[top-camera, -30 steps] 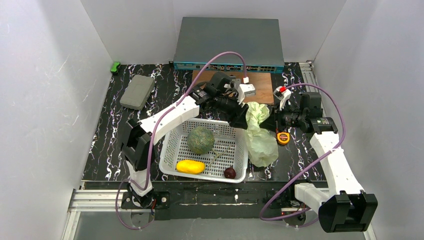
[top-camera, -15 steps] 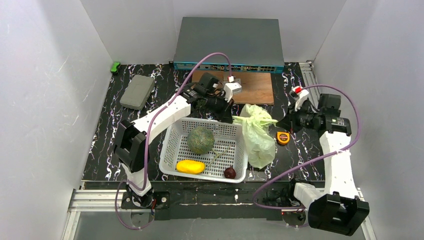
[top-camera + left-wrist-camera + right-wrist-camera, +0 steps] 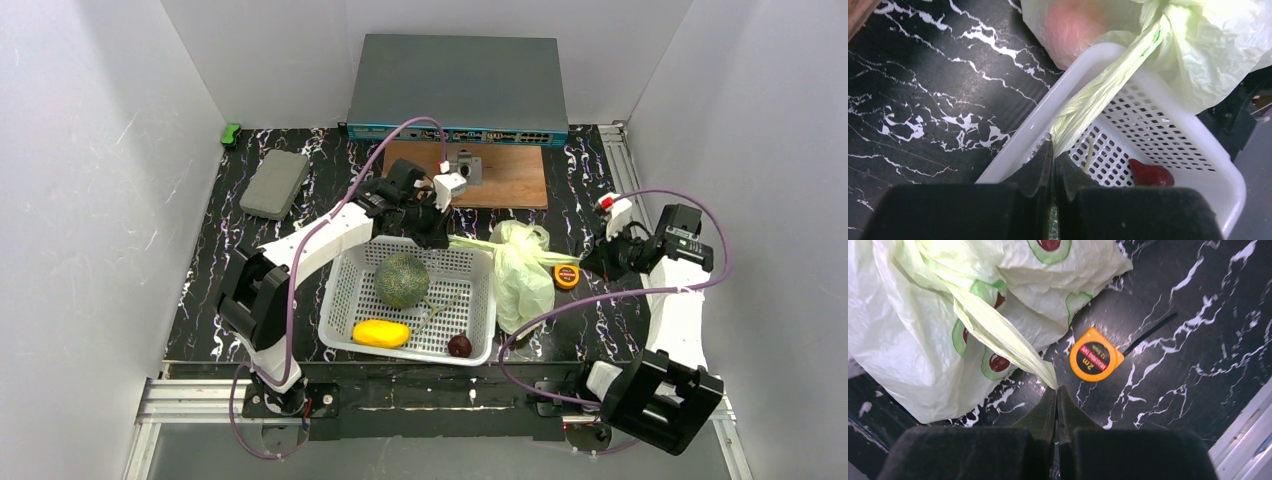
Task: Place the fake fruits into the plastic bag and tie a complex knot
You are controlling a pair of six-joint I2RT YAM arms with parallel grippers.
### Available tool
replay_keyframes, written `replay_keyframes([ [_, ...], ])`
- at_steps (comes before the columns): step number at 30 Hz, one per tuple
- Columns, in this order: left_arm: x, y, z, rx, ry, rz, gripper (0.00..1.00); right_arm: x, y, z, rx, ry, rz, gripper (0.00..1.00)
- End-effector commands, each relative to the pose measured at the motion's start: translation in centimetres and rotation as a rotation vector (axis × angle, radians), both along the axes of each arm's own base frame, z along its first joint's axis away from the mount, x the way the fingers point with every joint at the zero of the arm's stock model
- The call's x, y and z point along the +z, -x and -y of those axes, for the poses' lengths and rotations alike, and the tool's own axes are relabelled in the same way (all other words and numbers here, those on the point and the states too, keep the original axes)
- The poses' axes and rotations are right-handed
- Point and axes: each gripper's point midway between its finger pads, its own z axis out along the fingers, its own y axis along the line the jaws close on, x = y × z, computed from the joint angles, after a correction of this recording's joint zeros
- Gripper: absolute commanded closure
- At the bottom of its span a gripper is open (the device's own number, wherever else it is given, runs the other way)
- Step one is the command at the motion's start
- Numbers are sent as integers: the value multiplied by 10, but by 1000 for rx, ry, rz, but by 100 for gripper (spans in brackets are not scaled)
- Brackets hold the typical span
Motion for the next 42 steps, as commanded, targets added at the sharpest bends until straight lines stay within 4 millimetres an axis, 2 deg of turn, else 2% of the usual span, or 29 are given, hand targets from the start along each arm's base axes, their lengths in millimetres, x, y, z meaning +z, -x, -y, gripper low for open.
replay_keyframes([
  [1, -30, -34, -84, 226, -245, 54, 100, -36, -11, 91, -124, 378, 23, 99],
  [4, -36, -33, -82, 191, -243, 48, 100, -50, -8, 104, -131, 409, 3, 99],
  [6, -37, -29, -76, 157, -242, 39, 100, -49, -6, 103, -122, 387, -8, 99],
  [8, -21, -22, -62, 89, -206, 66, 100, -32, -8, 93, -103, 344, 16, 99],
  [11, 27, -20, -34, 22, -96, 158, 100, 11, -15, 77, -105, 256, 84, 99],
  [13, 52, -29, -26, 34, -55, 199, 100, 36, -23, 80, -129, 263, 136, 99],
  [15, 60, -44, -32, 68, -43, 231, 100, 40, -29, 93, -159, 305, 137, 99],
  [18, 50, -58, -47, 94, -56, 238, 100, 30, -34, 114, -196, 326, 116, 99],
  [22, 14, -51, -60, 41, -131, 231, 100, 7, -37, 129, -212, 352, 78, 99],
  [24, -5, -49, -69, 38, -175, 227, 100, -14, -34, 134, -208, 376, 49, 99],
  [27, -27, -42, -76, 11, -222, 201, 100, -40, -26, 135, -185, 389, 5, 99],
  [30, -32, -39, -76, -5, -246, 213, 100, -53, -19, 132, -162, 398, -16, 99],
  [33, -32, -44, -78, 16, -266, 219, 100, -49, -20, 129, -155, 391, 3, 99],
  [36, -18, -51, -76, 49, -232, 220, 100, -32, -32, 131, -183, 368, 34, 99],
  [39, -5, -58, -73, 65, -205, 221, 100, -16, -44, 142, -206, 386, 53, 99],
  [41, 0, -57, -69, 30, -182, 233, 100, -11, -47, 148, -207, 391, 53, 99],
  [42, 4, -54, -64, 8, -162, 236, 100, -10, -47, 144, -190, 370, 49, 99],
])
